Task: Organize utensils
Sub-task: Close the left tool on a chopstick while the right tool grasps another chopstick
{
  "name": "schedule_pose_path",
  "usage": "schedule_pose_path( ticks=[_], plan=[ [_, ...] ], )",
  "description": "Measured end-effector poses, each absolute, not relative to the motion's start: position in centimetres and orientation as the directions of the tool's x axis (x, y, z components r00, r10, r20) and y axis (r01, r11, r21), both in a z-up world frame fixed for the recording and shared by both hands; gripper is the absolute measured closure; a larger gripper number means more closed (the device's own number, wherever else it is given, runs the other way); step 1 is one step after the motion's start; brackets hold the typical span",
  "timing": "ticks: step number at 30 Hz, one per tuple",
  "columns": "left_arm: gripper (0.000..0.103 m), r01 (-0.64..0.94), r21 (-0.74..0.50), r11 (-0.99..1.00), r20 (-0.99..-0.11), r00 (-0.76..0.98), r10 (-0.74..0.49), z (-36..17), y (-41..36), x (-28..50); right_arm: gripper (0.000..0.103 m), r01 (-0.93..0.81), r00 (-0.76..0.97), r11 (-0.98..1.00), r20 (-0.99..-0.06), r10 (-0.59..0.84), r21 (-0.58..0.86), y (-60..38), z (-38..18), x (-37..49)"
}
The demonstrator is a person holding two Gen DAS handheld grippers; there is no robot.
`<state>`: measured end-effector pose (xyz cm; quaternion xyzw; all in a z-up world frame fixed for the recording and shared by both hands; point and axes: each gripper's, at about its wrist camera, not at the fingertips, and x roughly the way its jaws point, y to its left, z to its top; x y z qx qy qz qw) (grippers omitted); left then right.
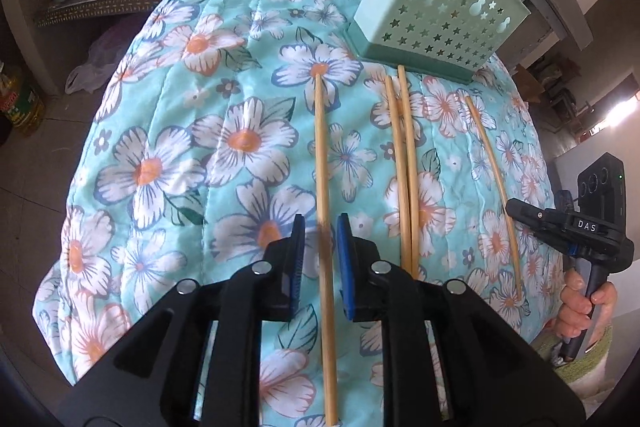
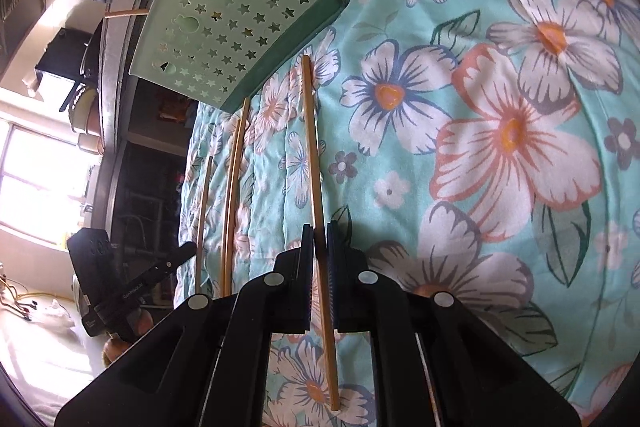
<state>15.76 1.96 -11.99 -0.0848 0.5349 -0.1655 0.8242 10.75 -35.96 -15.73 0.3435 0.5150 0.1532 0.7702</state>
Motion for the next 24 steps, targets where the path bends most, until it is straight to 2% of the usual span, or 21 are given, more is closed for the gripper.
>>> schedule_pose_path(
  ticks=[2,3,4,9,19,24],
  plan=[
    [0.08,0.202,-0.294,0.934,-0.851,0.389,-0.352,-11.2,1.7,16.4,0.091,0.098,0.419,0.743,-0.704,0.573,0.662,-35.8,-15.0,11.2],
    [0.078,0.214,-0.281,0.935,-0.851,0.395,-0.346,-10.8,1.6,16.8,0.081,0.089,0.42,0.756,-0.713,0.562,0.649,-35.7,-14.6,11.6],
    [0.078,0.225,-0.268,0.937,-0.852,0.398,-0.34,-10.6,1.4,17.2,0.077,0.08,0.425,0.772,-0.722,0.546,0.631,-35.6,-14.1,11.9],
    [0.077,0.273,-0.176,0.946,-0.866,0.413,-0.281,-9.9,-0.1,19.4,0.071,0.029,0.441,0.83,-0.752,0.489,0.557,-34.8,-12.2,13.8],
    [0.073,0.311,-0.062,0.949,-0.89,0.414,-0.194,-11.1,-2.8,22.6,0.07,-0.04,0.436,0.89,-0.794,0.424,0.454,-32.2,-11.7,17.9],
    [0.073,0.301,0.022,0.953,-0.9,0.42,-0.111,-12.5,-3.8,23.4,0.07,-0.063,0.439,0.921,-0.818,0.372,0.385,-30.9,-12.3,19.7]
  ],
)
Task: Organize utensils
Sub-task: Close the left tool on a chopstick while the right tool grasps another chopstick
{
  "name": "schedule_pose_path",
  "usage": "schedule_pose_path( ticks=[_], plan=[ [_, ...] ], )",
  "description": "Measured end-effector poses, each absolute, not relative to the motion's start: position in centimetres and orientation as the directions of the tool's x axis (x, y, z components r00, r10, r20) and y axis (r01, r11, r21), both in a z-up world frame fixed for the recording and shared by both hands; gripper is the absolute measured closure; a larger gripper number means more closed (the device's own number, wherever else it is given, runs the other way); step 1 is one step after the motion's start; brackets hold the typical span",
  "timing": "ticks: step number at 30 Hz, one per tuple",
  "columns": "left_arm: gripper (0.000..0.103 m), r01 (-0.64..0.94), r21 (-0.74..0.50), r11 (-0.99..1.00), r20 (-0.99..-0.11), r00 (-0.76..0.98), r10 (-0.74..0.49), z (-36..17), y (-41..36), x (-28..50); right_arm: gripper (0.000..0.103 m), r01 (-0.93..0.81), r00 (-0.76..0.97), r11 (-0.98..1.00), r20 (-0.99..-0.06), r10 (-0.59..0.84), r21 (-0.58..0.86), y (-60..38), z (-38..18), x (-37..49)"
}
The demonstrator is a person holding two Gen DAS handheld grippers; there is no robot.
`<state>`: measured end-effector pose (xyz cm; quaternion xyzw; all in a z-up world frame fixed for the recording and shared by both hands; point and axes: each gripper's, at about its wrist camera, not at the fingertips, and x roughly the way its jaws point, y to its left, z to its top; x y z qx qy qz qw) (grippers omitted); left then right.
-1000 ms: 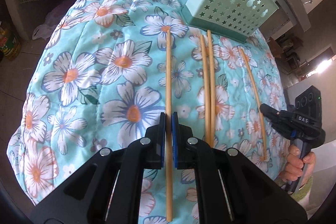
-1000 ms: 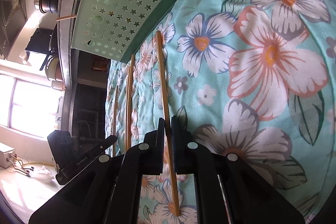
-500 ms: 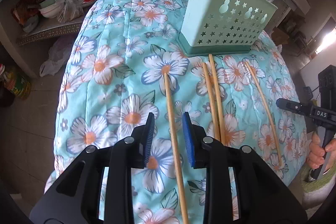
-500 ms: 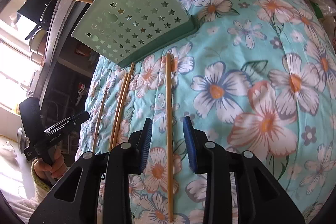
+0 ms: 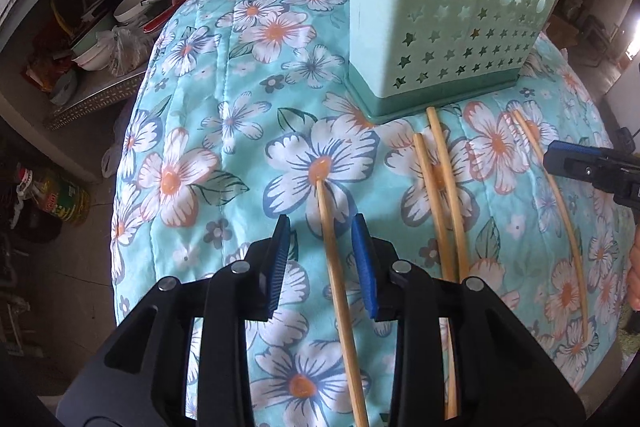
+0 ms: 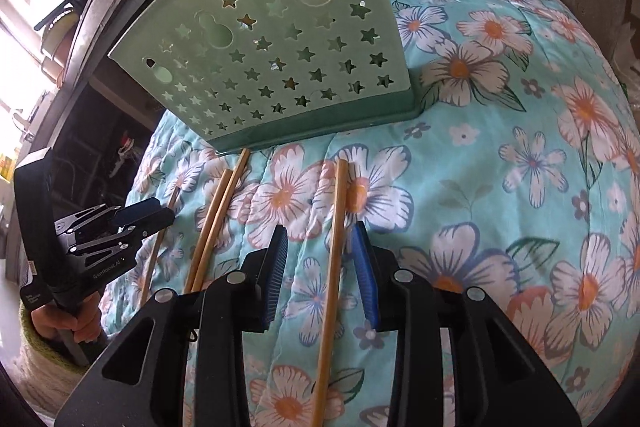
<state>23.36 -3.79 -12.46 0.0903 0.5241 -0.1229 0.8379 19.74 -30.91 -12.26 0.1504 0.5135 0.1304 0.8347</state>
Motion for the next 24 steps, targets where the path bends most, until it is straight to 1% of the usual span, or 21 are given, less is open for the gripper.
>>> schedule_pose_path(
  ticks=[5,8,16,18,21,24],
  plan=[
    [0.073,0.288,0.076,0.955,-0.904,0.425,-0.056,-13.4,-4.4,23.5,0.071,-0.075,0.434,0.943,-0.841,0.322,0.323,-30.1,-12.9,20.8],
    [0.074,0.282,0.097,0.955,-0.9,0.434,-0.036,-13.5,-4.6,23.6,0.076,-0.084,0.434,0.955,-0.852,0.293,0.286,-29.8,-13.2,21.4],
    [0.081,0.284,0.126,0.95,-0.894,0.447,-0.015,-13.7,-5.4,23.6,0.084,-0.094,0.434,0.97,-0.867,0.243,0.225,-27.8,-13.5,22.8],
    [0.083,0.285,0.126,0.95,-0.894,0.447,-0.016,-13.7,-5.5,23.6,0.087,-0.094,0.435,0.971,-0.869,0.238,0.219,-27.4,-13.7,23.0],
    [0.084,0.288,0.13,0.949,-0.893,0.45,-0.014,-13.7,-5.7,23.5,0.094,-0.088,0.434,0.97,-0.868,0.242,0.227,-26.7,-13.9,23.3],
    [0.084,0.289,0.132,0.948,-0.891,0.453,-0.014,-13.7,-5.7,23.5,0.096,-0.079,0.434,0.963,-0.861,0.267,0.259,-26.9,-13.7,23.5]
  ],
)
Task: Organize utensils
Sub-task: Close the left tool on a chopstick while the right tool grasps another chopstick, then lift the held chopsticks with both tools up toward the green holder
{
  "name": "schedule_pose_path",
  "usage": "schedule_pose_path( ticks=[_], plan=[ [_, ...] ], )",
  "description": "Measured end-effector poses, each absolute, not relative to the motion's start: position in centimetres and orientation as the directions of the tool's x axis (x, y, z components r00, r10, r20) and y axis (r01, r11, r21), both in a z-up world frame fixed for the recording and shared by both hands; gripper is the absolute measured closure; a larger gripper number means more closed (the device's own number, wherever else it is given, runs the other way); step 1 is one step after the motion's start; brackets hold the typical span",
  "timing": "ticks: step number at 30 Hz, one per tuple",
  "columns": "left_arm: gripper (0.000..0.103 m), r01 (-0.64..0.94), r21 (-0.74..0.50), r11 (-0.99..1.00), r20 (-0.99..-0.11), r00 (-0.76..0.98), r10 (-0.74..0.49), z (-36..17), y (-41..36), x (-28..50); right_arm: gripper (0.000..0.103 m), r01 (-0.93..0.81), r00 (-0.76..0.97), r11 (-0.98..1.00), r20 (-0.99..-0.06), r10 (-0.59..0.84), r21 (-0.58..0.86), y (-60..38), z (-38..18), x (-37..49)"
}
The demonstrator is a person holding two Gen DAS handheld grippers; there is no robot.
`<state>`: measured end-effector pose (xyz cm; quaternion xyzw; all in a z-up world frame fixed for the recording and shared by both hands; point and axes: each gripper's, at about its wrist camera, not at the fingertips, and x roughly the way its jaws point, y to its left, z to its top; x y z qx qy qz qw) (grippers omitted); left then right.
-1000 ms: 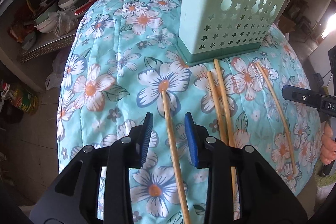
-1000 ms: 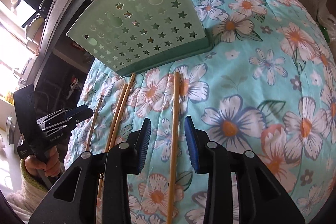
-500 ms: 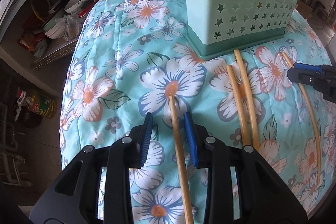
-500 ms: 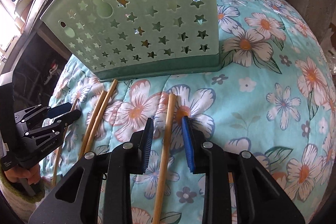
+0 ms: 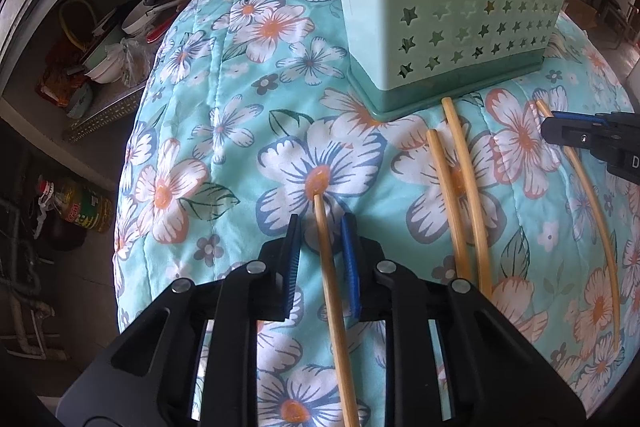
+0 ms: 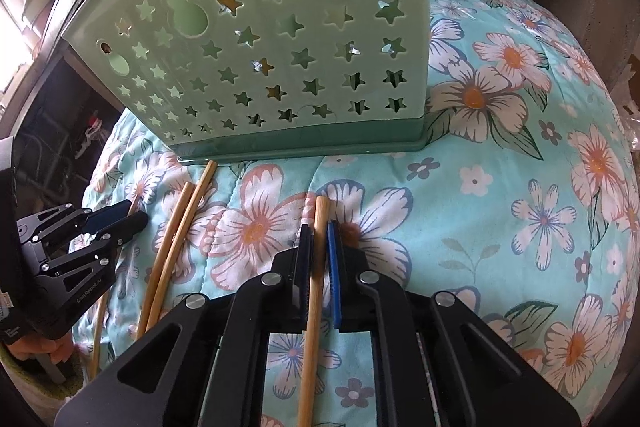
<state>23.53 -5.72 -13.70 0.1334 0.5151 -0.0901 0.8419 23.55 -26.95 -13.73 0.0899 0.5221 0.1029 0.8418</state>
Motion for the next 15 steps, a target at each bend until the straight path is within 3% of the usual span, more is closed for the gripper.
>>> schedule_pose_path(
  ticks=[15],
  plan=[
    [0.087,0.291,0.134,0.947,-0.888,0.459,-0.016,-13.7,-5.8,23.5,0.096,-0.099,0.516,0.92,-0.771,0.373,0.379,-28.0,-8.8,22.1]
  ],
)
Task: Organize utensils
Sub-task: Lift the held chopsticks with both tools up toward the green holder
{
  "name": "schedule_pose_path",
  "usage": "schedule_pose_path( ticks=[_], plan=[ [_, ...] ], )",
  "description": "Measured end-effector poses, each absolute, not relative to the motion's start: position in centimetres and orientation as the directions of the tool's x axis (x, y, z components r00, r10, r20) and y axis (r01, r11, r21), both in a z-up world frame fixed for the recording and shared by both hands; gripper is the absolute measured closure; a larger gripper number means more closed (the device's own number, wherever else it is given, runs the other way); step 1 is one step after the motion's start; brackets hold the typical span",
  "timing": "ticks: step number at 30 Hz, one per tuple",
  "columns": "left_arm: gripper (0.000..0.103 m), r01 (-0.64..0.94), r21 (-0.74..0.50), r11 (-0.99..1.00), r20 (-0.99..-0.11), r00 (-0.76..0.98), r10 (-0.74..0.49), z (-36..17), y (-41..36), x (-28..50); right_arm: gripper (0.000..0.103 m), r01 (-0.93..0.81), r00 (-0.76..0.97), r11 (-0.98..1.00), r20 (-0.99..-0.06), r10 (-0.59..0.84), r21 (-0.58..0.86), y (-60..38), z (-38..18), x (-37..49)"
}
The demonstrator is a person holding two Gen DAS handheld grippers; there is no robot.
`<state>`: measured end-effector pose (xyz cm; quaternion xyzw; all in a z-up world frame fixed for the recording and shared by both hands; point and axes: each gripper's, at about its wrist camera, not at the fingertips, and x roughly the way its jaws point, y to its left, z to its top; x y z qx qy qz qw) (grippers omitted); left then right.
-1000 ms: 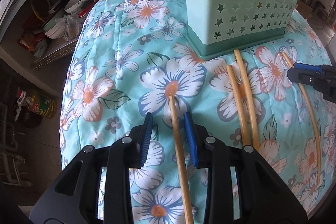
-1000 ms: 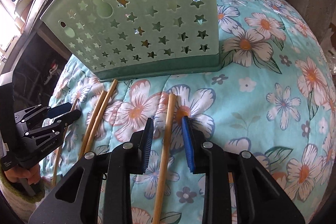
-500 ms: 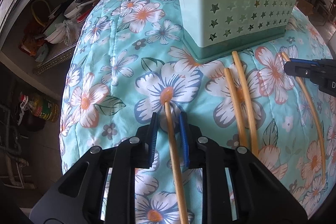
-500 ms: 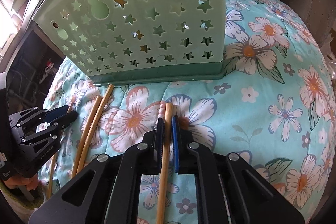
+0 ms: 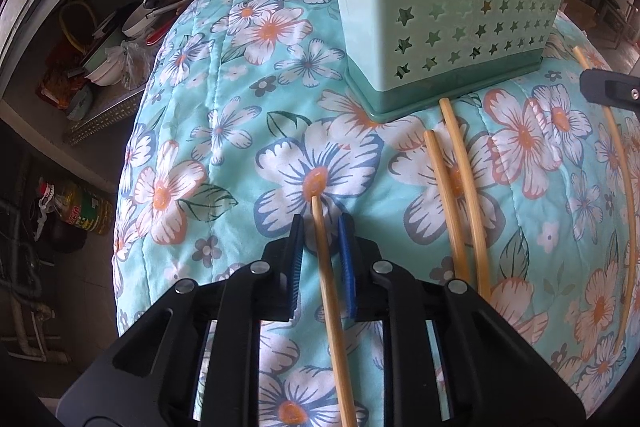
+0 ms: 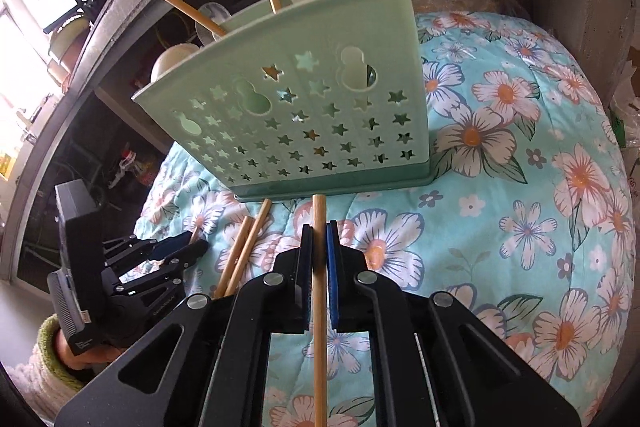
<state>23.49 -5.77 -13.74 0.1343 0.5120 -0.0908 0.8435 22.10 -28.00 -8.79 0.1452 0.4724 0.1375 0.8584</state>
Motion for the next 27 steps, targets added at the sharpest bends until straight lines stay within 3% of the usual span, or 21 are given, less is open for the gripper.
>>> schedule_pose_path(
  ticks=[27],
  plan=[
    [0.098,0.212,-0.036,0.977,-0.868,0.478,-0.136,-11.9,-2.6,24.2,0.096,-0.094,0.621,0.876,-0.661,0.422,0.472,-31.7,-4.0,16.6]
  ],
)
